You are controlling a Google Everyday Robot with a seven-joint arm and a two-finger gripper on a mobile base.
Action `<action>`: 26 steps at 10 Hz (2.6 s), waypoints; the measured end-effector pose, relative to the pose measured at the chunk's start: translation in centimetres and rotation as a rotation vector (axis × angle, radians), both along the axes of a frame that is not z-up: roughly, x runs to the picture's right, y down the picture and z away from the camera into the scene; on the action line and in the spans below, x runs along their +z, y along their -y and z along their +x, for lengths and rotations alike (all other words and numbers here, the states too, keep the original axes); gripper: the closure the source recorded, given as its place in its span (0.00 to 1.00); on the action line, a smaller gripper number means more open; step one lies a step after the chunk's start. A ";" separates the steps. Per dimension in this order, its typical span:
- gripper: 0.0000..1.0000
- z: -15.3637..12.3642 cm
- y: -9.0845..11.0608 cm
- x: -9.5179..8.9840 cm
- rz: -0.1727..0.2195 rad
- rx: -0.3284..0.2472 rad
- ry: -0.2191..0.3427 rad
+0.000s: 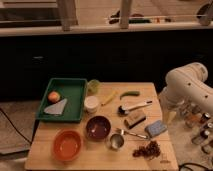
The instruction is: Place sponge in red bowl
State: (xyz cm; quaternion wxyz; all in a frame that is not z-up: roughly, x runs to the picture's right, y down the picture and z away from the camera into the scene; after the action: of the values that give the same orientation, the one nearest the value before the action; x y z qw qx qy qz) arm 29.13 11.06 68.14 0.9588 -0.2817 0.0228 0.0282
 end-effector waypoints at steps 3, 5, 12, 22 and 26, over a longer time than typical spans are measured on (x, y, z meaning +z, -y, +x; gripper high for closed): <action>0.20 0.0 -0.1 0.1 0.000 -0.002 0.000; 0.20 0.2 -1.2 1.4 0.003 -0.036 0.007; 0.20 0.5 -4.4 5.0 0.003 -0.125 0.036; 0.20 1.3 -8.6 7.6 0.001 -0.225 0.122; 0.20 2.2 -10.2 8.7 -0.011 -0.262 0.159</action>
State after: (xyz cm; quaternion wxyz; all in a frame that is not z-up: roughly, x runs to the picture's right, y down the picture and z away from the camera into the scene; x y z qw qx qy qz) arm 31.33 21.26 76.81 0.9516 -0.2827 -0.0168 -0.1196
